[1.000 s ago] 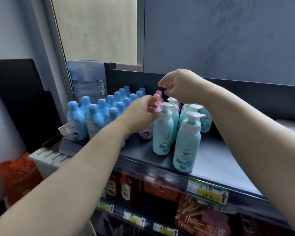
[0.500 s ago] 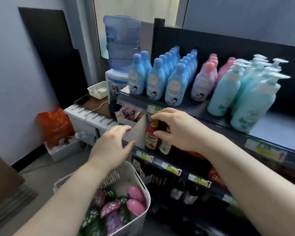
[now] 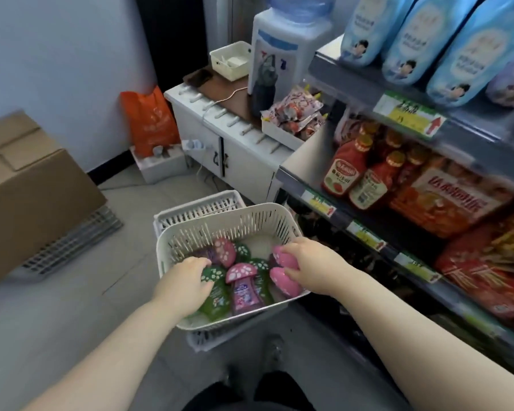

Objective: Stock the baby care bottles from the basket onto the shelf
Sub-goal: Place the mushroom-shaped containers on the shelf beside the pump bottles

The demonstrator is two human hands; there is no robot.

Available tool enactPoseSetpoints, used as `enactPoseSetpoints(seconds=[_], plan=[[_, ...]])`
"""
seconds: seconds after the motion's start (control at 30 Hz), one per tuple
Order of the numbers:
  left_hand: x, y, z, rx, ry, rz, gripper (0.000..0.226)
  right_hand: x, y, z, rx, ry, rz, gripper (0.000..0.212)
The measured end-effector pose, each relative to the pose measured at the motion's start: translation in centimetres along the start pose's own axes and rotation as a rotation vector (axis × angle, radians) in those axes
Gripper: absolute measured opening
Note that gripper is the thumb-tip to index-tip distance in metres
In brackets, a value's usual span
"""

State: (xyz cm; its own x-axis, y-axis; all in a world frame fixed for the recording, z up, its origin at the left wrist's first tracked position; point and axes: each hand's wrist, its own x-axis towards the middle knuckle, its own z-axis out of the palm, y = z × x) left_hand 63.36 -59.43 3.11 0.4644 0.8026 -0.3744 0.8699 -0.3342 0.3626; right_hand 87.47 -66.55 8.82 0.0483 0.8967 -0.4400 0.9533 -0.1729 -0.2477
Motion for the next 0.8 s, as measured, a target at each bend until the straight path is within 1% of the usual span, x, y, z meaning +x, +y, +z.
enactPoseSetpoints(seconds=[0.17, 0.3, 0.43, 0.67, 0.7, 0.8], plan=[[1.7, -2.3, 3.9, -0.005, -0.159, -0.118, 0.05, 4.5, 0.9, 4.9, 0.008, -0.164, 0.002, 0.036], [4.1, -3.3, 6.3, -0.03, -0.239, -0.194, 0.058, 8.6, 1.3, 7.9, 0.022, -0.246, -0.015, 0.041], [7.0, -3.5, 8.0, -0.049, -0.257, -0.243, 0.053, 12.8, 1.4, 10.7, 0.052, -0.317, -0.022, 0.032], [11.5, -4.4, 11.0, -0.065, -0.266, -0.305, 0.06, 18.4, 1.9, 14.3, 0.082, -0.38, -0.042, 0.025], [12.0, -4.6, 11.5, -0.062, -0.273, -0.317, 0.059, 19.0, 2.0, 14.8, 0.083, -0.39, -0.048, 0.029], [13.4, -5.4, 12.8, -0.041, -0.298, -0.349, 0.055, 20.4, 2.1, 15.9, 0.066, -0.438, -0.059, 0.052]])
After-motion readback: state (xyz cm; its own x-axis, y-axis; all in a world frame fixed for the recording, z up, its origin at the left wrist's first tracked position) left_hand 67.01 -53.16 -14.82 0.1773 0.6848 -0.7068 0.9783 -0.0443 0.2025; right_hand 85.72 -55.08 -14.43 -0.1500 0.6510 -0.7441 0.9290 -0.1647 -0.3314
